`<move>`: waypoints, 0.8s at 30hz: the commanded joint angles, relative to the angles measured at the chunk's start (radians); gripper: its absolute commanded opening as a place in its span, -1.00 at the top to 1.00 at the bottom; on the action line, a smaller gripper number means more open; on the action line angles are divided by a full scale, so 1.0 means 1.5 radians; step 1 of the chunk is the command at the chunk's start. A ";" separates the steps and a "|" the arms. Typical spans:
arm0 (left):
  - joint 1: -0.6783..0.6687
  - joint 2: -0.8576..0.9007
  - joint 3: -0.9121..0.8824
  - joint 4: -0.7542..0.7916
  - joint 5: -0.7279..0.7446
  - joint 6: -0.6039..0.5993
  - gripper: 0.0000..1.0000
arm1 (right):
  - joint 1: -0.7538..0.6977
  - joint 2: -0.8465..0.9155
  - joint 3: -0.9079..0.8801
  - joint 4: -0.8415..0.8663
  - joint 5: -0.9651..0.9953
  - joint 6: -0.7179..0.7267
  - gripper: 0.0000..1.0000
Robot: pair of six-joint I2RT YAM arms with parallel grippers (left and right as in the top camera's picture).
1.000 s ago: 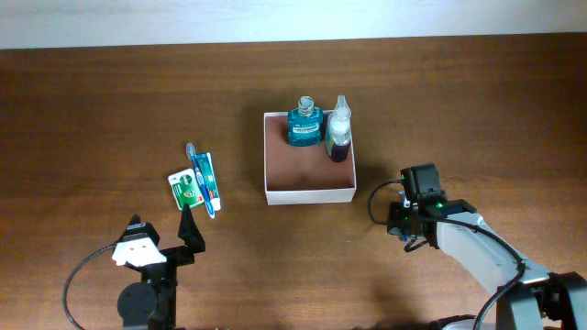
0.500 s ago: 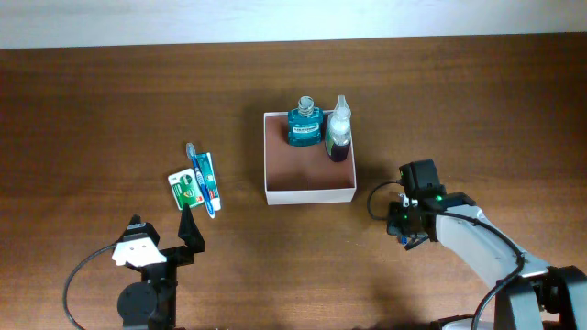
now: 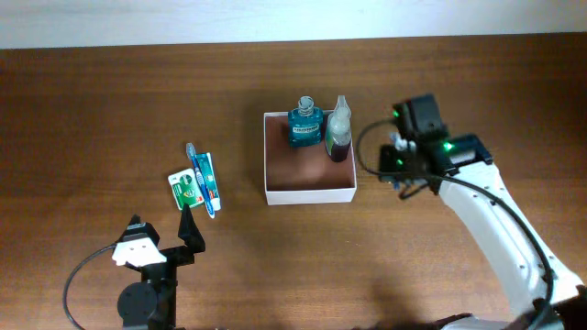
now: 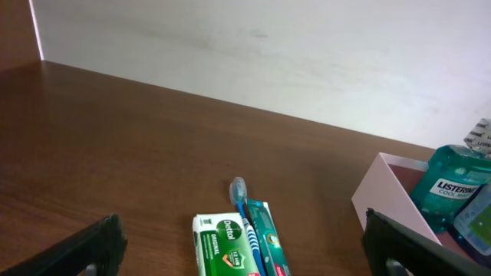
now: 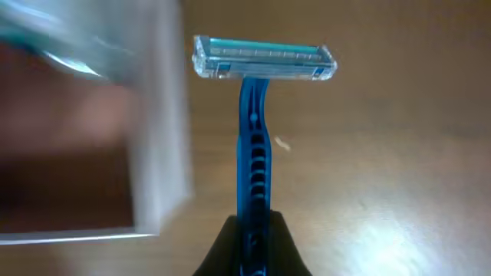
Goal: Pack container
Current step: 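Lift the razor and carry it over the box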
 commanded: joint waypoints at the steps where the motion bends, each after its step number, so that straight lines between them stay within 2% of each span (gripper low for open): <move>1: 0.004 -0.003 -0.006 0.004 0.000 0.013 -0.99 | 0.078 -0.004 0.079 0.002 0.002 0.001 0.92; 4: 0.004 -0.003 -0.006 0.004 0.000 0.013 -0.99 | 0.144 -0.002 0.083 0.033 0.003 0.001 0.92; 10: 0.004 -0.003 -0.006 0.004 0.000 0.013 -0.99 | 0.205 0.039 0.081 0.075 0.003 0.001 0.92; 22: 0.004 -0.003 -0.006 0.004 0.000 0.013 -0.99 | 0.218 0.132 0.081 0.149 0.002 0.001 0.92; 23: 0.004 -0.003 -0.006 0.004 0.000 0.013 -0.99 | 0.218 0.133 0.081 0.150 0.001 0.001 0.87; 24: 0.004 -0.003 -0.006 0.004 0.000 0.013 -0.99 | 0.218 0.133 0.081 0.150 -0.001 0.001 0.72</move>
